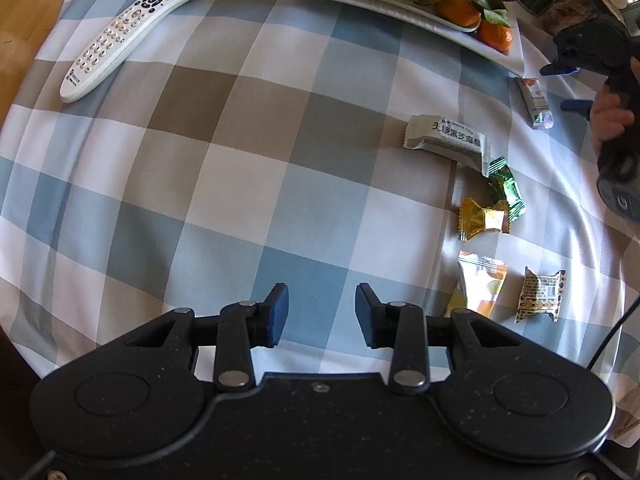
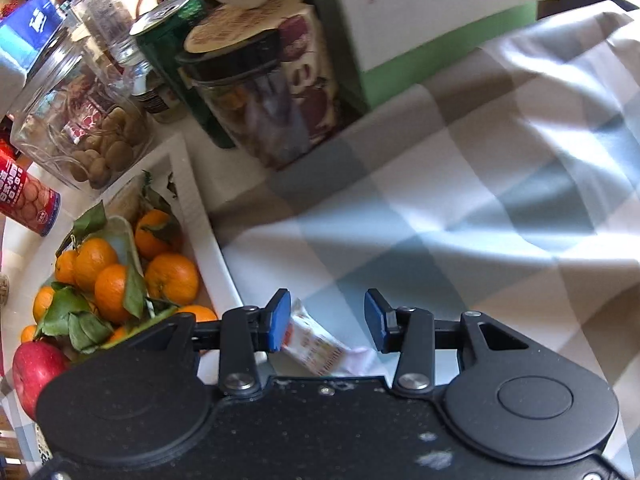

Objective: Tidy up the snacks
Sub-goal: 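Reach the right gripper to the small white-red packet by the fruit plate and grasp it, then lift the white-red packet with the right gripper and carry it back, then grasp the yellow-and-white packet with the left gripper while the right gripper holds the white-red packet, then carry both held packets back over the gold tray, then open the left gripper to drop the yellow-and-white packet while the right gripper releases its packet, then move both open grippers back toward the remaining snack packets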

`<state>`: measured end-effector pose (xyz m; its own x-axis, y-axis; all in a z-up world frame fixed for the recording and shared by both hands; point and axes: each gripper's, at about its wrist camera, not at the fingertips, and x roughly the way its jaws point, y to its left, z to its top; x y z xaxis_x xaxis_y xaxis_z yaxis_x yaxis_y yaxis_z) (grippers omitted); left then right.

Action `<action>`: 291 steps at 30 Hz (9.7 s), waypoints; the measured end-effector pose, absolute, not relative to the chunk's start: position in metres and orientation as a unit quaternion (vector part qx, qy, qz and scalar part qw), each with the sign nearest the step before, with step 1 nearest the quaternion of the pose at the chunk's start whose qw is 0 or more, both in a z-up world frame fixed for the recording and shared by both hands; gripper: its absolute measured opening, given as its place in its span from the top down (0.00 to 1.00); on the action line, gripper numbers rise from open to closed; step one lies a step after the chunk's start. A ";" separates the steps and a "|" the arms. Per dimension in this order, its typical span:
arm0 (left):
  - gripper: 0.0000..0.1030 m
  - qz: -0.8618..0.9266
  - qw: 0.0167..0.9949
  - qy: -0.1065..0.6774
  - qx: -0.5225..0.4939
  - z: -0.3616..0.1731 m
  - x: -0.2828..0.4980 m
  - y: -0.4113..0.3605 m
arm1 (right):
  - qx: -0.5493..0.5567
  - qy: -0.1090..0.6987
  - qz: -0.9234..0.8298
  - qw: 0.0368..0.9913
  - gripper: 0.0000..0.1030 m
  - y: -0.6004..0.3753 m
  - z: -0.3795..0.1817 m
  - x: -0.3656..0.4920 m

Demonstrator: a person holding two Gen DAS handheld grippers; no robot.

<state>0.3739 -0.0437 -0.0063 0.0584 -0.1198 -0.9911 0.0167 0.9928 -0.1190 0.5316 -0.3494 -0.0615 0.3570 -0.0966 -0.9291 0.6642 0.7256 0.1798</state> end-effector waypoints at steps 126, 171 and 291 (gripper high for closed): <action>0.48 -0.103 0.753 0.648 0.057 -0.047 0.338 -0.183 | 0.294 0.606 -0.104 0.732 0.80 -0.360 -0.002 0.253; 0.58 -0.100 0.728 0.678 0.013 0.019 0.167 -0.050 | 0.254 0.625 -0.166 0.719 0.80 -0.362 -0.041 0.243; 0.56 -0.109 0.658 0.736 0.115 0.021 0.157 -0.038 | 0.113 0.730 0.006 0.674 0.64 -0.229 0.031 0.122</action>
